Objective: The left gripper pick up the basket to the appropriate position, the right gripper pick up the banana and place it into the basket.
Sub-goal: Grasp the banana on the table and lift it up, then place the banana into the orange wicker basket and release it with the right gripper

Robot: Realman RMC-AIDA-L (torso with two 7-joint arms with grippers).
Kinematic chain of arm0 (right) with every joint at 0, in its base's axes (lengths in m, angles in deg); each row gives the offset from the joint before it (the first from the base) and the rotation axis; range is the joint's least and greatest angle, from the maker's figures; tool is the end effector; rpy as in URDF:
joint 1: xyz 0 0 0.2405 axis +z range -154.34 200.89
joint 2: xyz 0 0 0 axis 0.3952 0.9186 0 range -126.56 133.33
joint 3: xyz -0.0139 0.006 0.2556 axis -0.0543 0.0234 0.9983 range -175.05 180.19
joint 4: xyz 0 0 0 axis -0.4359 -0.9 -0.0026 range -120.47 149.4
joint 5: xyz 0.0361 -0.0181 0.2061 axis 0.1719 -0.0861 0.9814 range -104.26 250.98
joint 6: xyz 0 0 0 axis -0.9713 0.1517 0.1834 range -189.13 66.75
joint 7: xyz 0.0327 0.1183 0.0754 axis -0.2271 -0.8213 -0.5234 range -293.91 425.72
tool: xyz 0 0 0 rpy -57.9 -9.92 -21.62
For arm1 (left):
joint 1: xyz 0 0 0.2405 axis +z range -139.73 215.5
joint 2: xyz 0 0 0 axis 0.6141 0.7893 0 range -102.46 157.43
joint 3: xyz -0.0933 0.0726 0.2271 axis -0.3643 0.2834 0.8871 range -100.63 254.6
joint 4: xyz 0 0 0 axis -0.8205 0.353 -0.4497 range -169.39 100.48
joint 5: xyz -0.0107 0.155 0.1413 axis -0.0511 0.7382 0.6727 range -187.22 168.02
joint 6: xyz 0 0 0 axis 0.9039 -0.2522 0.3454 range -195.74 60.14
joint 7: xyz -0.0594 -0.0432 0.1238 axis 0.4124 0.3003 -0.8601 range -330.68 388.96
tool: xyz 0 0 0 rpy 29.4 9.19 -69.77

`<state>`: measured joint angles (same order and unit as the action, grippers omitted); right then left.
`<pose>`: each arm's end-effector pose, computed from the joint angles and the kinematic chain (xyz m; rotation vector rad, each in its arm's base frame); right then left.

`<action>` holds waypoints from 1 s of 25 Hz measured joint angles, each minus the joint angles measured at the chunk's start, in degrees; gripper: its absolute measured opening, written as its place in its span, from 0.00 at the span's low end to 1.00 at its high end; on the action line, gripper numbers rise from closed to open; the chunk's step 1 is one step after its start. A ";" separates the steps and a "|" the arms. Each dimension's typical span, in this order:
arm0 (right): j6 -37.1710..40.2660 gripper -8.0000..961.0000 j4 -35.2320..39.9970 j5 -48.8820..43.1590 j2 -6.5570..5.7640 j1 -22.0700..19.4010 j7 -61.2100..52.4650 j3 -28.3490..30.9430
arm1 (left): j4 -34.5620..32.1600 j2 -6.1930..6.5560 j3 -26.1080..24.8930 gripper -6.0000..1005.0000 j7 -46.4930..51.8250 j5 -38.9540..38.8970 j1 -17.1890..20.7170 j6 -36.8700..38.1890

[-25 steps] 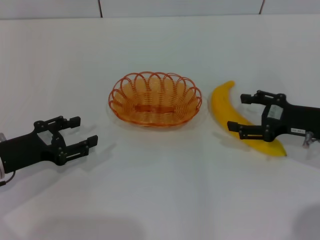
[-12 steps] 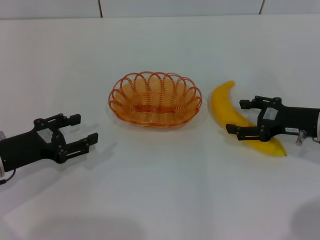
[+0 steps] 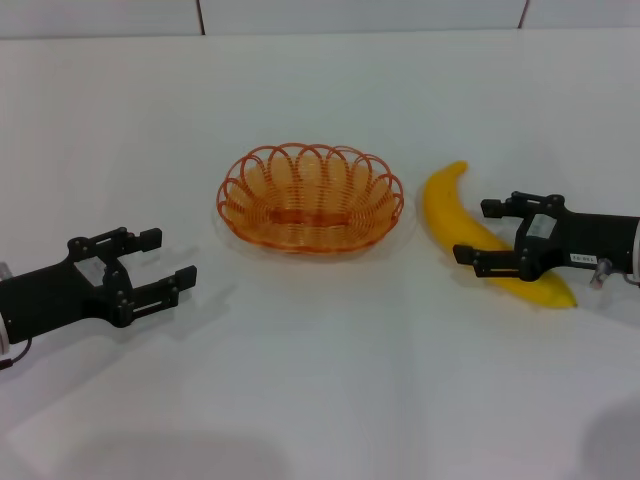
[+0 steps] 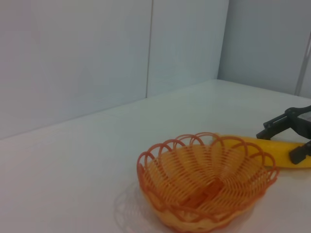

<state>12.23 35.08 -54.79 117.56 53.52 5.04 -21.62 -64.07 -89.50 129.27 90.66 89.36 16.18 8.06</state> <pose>0.3461 0.3205 -0.0063 -2.5609 0.6403 0.3581 -0.3166 0.3039 -0.0188 -2.5675 -0.5332 -0.5705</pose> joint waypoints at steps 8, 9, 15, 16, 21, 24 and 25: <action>0.09 0.79 0.39 -0.27 -0.01 0.23 -2.36 -0.18 | 0.00 -0.08 0.00 0.73 0.00 0.00 0.00 0.09; 0.21 0.76 0.41 -0.24 -0.02 0.25 -2.37 -0.18 | 0.00 -0.08 0.01 0.73 0.00 0.00 0.00 0.09; 0.74 0.52 0.48 0.26 -0.17 0.35 -2.39 0.38 | 0.00 -0.08 0.09 0.73 0.00 0.00 0.00 0.09; 0.88 0.52 0.48 0.41 -0.18 0.43 -2.40 0.42 | 0.00 -0.08 0.09 0.73 0.00 0.00 0.00 0.09; 2.47 0.49 0.93 2.84 -0.21 0.71 -2.41 0.55 | 0.00 -0.03 0.09 0.73 0.00 0.00 0.00 0.11; 4.84 0.50 2.04 7.42 -0.32 0.70 -1.84 0.46 | 0.00 -0.01 0.10 0.73 0.00 0.00 0.00 0.15; 5.68 0.50 2.38 8.47 -0.35 0.71 -1.56 0.36 | 0.00 -0.01 0.11 0.73 0.00 0.00 0.00 0.16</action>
<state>17.91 37.45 -46.32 117.21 54.23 3.49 -21.26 -64.07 -89.51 129.38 90.66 89.36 16.18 8.22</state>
